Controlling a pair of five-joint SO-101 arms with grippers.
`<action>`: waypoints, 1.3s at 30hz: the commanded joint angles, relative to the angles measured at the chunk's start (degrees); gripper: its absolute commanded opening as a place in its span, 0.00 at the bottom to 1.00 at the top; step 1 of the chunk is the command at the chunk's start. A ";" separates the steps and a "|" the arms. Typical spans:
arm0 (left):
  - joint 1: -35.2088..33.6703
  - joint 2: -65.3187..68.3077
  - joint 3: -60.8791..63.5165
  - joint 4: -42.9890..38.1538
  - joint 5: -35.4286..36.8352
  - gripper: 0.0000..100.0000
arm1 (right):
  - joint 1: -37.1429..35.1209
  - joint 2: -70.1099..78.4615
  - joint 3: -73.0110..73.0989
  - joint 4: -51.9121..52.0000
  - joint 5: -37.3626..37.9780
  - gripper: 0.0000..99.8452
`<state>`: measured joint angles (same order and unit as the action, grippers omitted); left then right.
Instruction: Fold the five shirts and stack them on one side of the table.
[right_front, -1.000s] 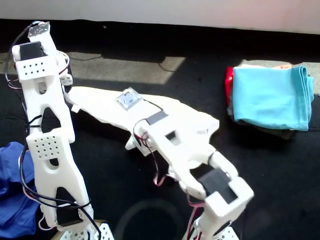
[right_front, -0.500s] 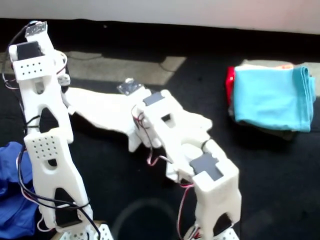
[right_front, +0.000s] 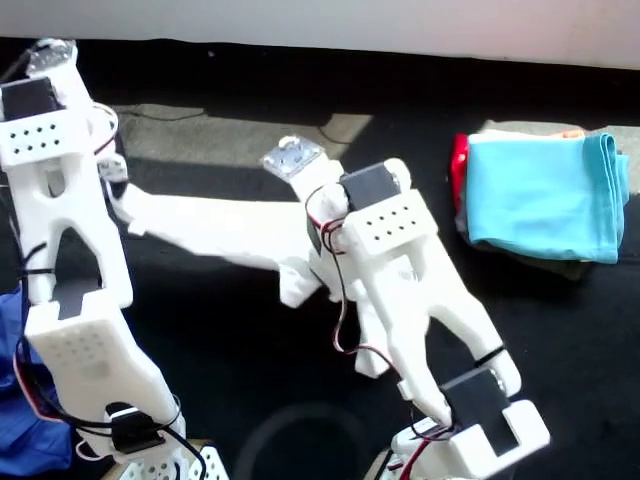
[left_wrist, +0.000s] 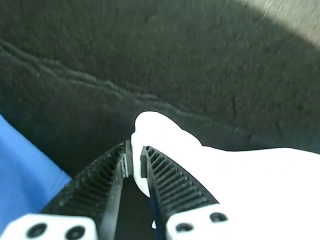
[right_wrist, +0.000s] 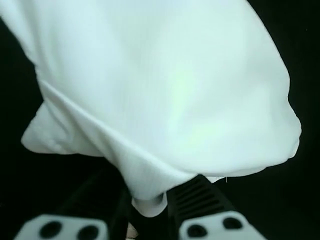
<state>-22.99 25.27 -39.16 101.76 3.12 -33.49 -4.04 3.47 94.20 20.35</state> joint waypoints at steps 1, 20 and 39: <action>-0.57 -6.46 11.21 -0.09 -2.37 0.01 | -2.95 -4.09 5.76 1.19 2.90 0.01; -0.66 -6.64 25.10 -8.53 -3.52 0.01 | -6.29 -11.21 36.09 -15.16 3.34 0.15; -0.40 -6.64 24.92 -8.70 -3.52 0.01 | -14.73 -33.54 44.97 -6.29 3.34 0.15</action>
<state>-23.08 22.37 -13.67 93.58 0.22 -43.34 -36.04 45.85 88.22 23.25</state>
